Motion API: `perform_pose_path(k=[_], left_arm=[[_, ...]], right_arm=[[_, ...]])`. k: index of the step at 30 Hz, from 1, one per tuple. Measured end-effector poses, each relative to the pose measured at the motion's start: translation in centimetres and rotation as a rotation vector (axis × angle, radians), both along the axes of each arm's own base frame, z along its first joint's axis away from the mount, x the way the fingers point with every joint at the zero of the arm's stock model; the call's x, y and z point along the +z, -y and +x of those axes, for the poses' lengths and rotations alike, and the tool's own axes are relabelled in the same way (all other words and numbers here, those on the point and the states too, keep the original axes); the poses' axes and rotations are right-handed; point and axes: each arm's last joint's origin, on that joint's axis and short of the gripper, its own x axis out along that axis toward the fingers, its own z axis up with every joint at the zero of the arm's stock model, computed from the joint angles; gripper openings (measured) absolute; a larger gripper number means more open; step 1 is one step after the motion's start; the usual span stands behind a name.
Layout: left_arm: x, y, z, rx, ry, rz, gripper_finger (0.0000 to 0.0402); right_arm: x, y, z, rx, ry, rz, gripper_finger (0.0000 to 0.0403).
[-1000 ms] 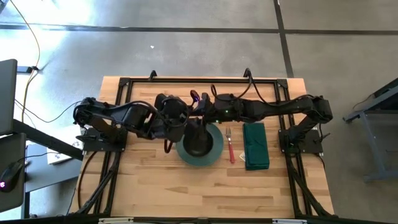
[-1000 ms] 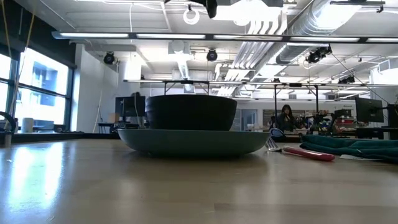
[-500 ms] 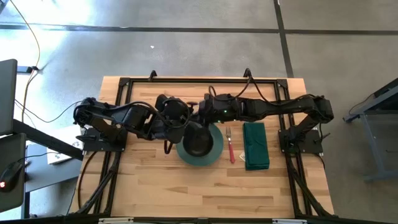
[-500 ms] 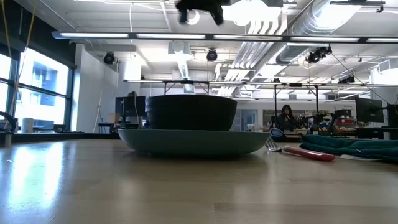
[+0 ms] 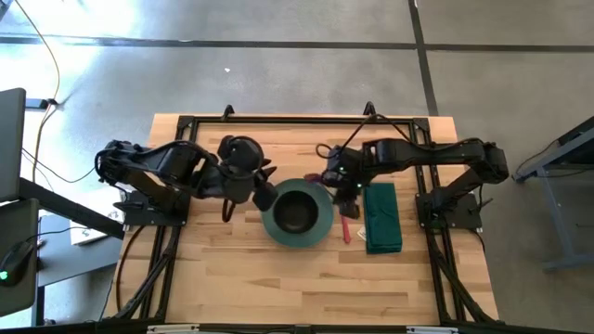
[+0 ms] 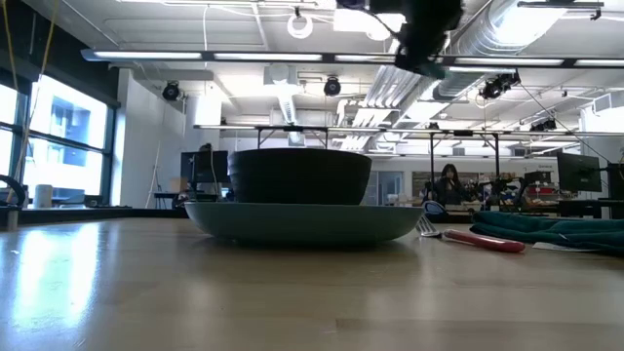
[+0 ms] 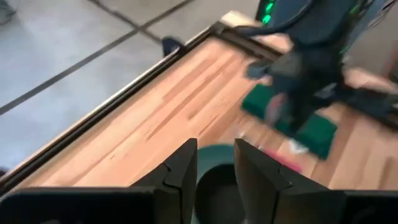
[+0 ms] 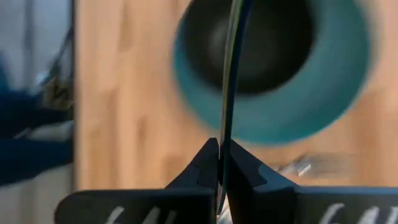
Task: Set table place
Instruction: Put the blue spoon into the black bowl on the table
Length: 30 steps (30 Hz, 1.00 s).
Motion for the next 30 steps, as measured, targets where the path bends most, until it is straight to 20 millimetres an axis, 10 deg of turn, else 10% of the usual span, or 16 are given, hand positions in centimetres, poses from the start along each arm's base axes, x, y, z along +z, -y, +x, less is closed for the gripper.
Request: perform_pose_path(k=[16,30], left_arm=[[-1.5,0.0,-0.1,0.004,-0.111,-0.024,0.0083],[-8.8,0.5,1.0,0.105,-0.221,-0.198,0.0083]], right_arm=[[-1.8,-1.3,0.4,0.138,-0.147,0.311,0.0],[-1.7,-1.5,-0.3,0.124,-0.195,0.271,0.0]])
